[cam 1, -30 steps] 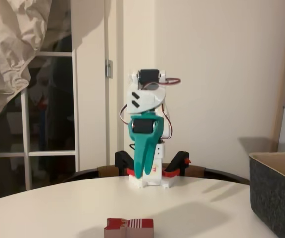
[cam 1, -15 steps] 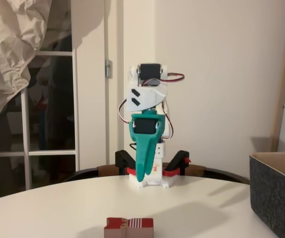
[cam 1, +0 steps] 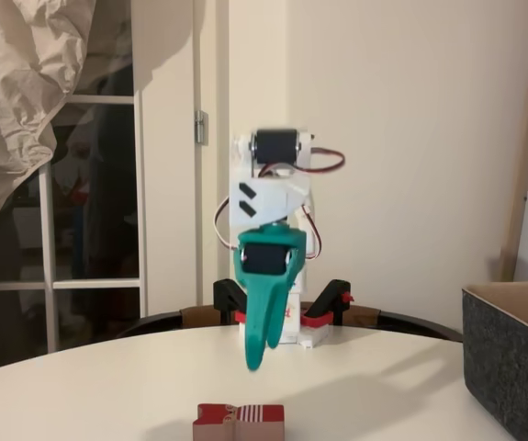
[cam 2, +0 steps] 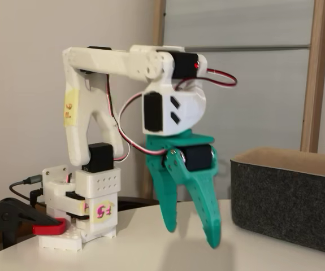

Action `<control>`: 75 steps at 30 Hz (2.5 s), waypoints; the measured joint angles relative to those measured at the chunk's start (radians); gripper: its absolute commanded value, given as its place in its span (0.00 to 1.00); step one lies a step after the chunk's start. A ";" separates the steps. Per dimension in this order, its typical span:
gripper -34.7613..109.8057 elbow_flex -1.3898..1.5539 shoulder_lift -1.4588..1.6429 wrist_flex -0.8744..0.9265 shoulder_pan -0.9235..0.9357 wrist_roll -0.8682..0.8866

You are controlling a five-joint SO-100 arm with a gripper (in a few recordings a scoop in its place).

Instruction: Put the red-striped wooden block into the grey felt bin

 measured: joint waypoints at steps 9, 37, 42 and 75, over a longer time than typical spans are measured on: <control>0.48 -0.003 -0.092 -0.081 -0.020 -0.023; 0.49 0.005 -0.137 -0.133 0.140 0.117; 0.49 0.034 -0.137 -0.183 0.138 0.124; 0.48 0.034 -0.132 -0.112 0.169 0.141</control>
